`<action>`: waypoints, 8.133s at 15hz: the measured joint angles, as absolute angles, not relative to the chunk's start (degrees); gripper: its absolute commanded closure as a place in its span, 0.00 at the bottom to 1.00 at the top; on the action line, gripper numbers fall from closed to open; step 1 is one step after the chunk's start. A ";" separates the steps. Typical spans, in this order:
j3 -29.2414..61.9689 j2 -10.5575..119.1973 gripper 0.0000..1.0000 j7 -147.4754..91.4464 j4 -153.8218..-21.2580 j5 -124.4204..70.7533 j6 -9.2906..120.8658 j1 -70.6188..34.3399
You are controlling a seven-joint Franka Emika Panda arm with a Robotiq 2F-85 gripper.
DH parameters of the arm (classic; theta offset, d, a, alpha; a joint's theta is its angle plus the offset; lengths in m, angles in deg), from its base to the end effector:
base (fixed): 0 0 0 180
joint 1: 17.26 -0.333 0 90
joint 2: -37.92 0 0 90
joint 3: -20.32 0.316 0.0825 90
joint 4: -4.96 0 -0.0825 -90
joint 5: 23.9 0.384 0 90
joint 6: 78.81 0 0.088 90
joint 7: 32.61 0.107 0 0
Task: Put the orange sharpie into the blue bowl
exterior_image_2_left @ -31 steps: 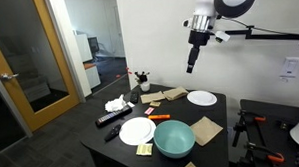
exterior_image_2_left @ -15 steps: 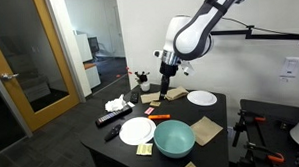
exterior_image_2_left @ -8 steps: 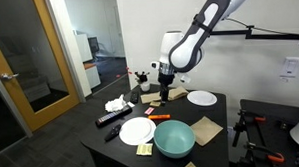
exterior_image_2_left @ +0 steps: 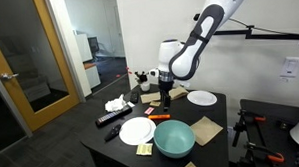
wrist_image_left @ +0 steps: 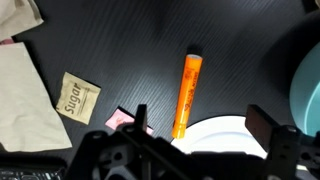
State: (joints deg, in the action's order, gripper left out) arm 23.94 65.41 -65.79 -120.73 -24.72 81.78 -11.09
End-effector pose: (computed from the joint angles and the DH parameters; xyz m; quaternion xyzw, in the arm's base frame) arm 0.5666 -0.0240 0.1756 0.9618 0.2656 0.0655 0.0090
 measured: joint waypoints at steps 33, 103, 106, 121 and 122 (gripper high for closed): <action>23.46 76.14 0.95 -60.24 -112.71 -32.05 81.60 -11.77; 23.91 53.70 0.00 -84.01 -139.66 5.81 96.80 -30.45; 22.31 51.13 0.00 -83.61 -139.66 5.62 96.57 -30.60; 15.75 32.05 0.00 -73.05 -140.39 -4.06 86.07 -28.90; 15.75 31.64 0.00 -72.88 -140.49 -4.26 86.02 -28.88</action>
State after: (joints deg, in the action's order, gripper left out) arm 15.75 31.64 -72.88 -140.49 -4.26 86.02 -28.88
